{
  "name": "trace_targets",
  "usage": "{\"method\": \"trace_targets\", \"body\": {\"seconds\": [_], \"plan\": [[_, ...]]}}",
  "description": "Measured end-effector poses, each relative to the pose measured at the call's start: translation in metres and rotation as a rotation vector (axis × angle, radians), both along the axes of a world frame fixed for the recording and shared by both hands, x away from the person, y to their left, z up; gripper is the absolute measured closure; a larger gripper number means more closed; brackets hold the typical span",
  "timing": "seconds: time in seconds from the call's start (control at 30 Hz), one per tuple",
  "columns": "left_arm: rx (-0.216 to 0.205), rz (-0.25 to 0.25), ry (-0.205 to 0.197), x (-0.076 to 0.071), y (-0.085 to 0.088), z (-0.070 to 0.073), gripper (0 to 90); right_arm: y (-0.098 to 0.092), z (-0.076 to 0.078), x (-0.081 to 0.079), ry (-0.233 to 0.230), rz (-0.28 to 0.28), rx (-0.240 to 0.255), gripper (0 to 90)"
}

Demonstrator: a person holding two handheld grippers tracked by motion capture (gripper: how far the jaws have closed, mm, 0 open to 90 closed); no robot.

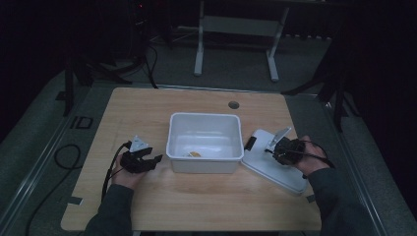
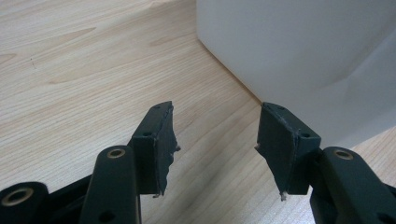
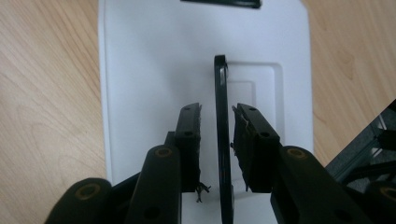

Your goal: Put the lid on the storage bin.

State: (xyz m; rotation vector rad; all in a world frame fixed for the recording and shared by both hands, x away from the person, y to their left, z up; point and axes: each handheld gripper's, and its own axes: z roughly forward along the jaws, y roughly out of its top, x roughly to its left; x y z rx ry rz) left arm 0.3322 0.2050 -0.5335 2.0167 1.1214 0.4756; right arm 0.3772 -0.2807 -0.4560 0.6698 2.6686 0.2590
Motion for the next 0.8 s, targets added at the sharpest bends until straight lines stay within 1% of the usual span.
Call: {"method": "trace_targets", "body": {"seconds": [0.07,0.1,0.3,0.37,0.5,0.6,0.7,0.8], "plan": [[0.0,0.0,0.0,0.0,0.0,0.0,46.2,0.0,-0.001,0.001,0.005,-0.001,-0.007,72.4],[0.0,0.0,0.0,0.0,0.0,0.0,46.2,0.0,-0.003,0.004,0.017,-0.003,-0.024,72.8],[-0.001,0.0,0.002,0.0,0.0,0.0,46.2,0.001,-0.007,0.008,0.046,0.0,-0.062,73.1],[-0.002,-0.001,0.001,0.0,-0.001,0.0,46.2,0.002,-0.009,0.01,0.056,0.0,-0.083,73.5],[-0.003,0.001,0.0,0.0,0.0,0.0,46.2,0.004,-0.01,0.015,0.072,-0.001,-0.099,74.8],[-0.003,0.0,0.0,0.0,0.0,0.0,46.2,0.006,-0.012,0.018,0.084,-0.001,-0.136,75.2],[-0.002,-0.002,0.001,0.0,0.0,0.0,46.2,0.006,-0.013,0.02,0.093,0.001,-0.149,75.1],[-0.004,-0.001,-0.001,0.0,0.0,0.0,46.2,0.006,-0.013,0.023,0.106,0.001,-0.15,75.4]]}}
